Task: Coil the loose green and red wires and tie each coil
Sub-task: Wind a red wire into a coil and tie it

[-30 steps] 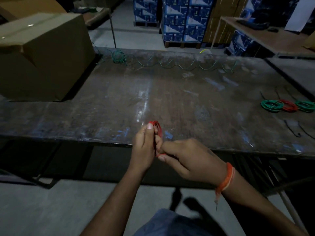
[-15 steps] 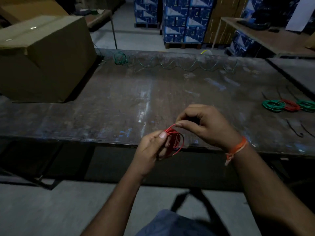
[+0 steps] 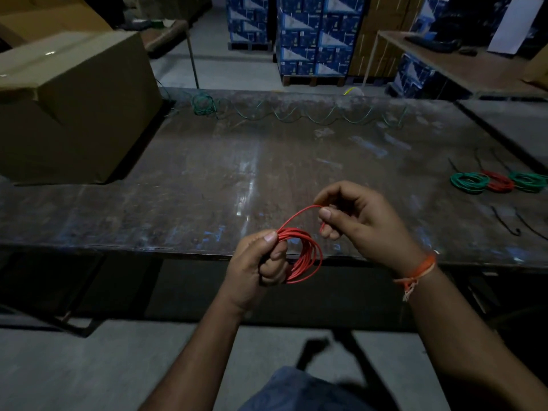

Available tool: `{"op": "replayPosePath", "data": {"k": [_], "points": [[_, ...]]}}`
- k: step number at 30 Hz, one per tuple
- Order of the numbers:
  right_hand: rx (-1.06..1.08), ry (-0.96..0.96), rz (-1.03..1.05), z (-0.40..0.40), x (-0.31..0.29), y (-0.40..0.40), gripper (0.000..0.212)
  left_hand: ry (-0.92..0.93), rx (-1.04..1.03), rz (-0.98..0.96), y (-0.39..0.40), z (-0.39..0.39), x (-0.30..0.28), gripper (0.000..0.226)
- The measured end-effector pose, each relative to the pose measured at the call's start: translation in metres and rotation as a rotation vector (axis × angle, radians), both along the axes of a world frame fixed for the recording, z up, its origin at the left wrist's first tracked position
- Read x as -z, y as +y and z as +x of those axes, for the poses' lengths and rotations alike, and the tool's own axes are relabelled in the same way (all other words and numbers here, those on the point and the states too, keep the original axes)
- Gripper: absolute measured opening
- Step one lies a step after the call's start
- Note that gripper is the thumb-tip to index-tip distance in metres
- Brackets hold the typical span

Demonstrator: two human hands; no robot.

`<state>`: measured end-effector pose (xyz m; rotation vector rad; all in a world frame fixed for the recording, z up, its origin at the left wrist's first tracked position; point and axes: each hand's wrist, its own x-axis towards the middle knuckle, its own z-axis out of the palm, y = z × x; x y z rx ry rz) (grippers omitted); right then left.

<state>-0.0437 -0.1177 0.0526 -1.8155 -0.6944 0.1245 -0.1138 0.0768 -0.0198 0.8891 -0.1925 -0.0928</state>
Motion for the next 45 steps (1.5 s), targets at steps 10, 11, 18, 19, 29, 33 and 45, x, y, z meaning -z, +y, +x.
{"op": "replayPosePath", "data": {"k": [10, 11, 18, 19, 29, 33, 45], "points": [[0.170, 0.148, 0.216, -0.022, 0.028, 0.013, 0.004, 0.007, 0.012, -0.116, -0.003, 0.001, -0.003, 0.038], [0.177, 0.142, 0.205, -0.023, 0.031, 0.014, 0.004, 0.009, 0.004, -0.116, -0.003, 0.001, -0.003, 0.039], [0.044, -0.133, -0.173, -0.026, 0.027, -0.001, 0.019, 0.032, -0.054, -0.099, -0.004, -0.002, -0.001, 0.038], [0.017, -0.220, -0.254, -0.026, 0.024, -0.005, 0.024, 0.041, -0.072, -0.087, -0.005, -0.003, -0.001, 0.035], [0.170, -0.205, -0.155, -0.043, 0.041, 0.011, 0.050, 0.078, -0.077, -0.097, -0.021, -0.003, -0.006, 0.035], [0.238, -0.080, -0.022, -0.048, 0.061, 0.017, 0.046, 0.104, -0.099, -0.097, -0.034, 0.002, -0.006, 0.033], [0.557, 0.374, 0.563, 0.012, 0.083, -0.039, 0.026, 0.298, -0.510, 0.244, -0.141, 0.086, -0.003, 0.024]]}}
